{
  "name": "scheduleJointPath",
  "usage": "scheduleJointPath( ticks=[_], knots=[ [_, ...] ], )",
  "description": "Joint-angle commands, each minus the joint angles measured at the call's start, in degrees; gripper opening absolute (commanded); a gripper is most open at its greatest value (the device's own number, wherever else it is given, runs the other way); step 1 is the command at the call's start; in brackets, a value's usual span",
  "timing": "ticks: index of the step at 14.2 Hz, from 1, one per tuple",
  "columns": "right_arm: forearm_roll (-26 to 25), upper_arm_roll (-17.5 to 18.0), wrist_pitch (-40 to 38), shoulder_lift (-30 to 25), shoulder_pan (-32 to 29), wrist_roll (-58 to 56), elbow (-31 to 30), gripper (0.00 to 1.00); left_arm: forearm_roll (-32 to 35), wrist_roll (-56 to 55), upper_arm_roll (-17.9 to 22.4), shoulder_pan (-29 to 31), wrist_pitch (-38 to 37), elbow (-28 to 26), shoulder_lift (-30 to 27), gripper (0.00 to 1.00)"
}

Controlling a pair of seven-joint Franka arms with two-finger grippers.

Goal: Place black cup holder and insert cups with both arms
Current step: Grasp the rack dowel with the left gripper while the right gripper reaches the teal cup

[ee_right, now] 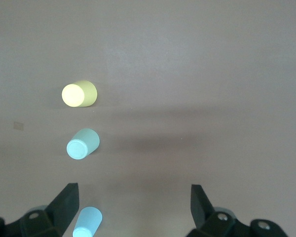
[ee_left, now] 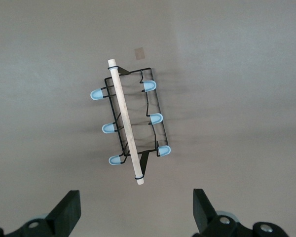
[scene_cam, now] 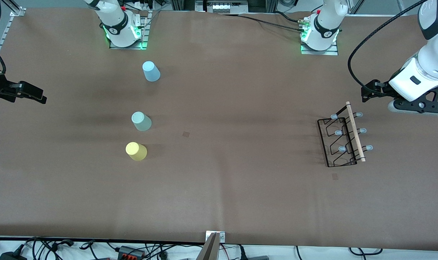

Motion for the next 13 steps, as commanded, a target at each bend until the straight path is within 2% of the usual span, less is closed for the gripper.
scheduleJointPath(
  ticks=[1,6,7,9,11,13],
  knots=[
    [0.72,0.11,-1.41,-0.50,-0.20,0.57,0.38,1.00,-1.12,1.40,-0.10,0.53,0.21,0.66,0.26,1.00],
    [0.54,0.11,-2.11,1.07,-0.37,-0.92,-0.41,1.00,-1.12,1.40,-0.10,0.62,0.21,0.66,0.26,1.00],
    [0.54,0.11,-4.56,3.52,-0.11,-0.92,-0.24,1.00,-1.12,1.40,-0.10,0.62,0.13,0.31,0.35,1.00],
    [0.10,0.29,-8.26,3.89,0.42,0.13,-0.85,1.00,-1.12,1.23,-0.10,1.32,0.39,-0.13,1.05,1.00],
    [0.27,0.55,-5.39,4.33,0.95,0.66,-3.83,1.00,-1.03,0.79,-0.01,1.41,3.00,-0.65,2.72,1.00],
    [0.54,0.55,3.63,3.29,1.91,0.83,-10.05,1.00,-0.59,0.70,-0.01,1.58,11.77,-5.90,3.34,1.00]
  ],
)
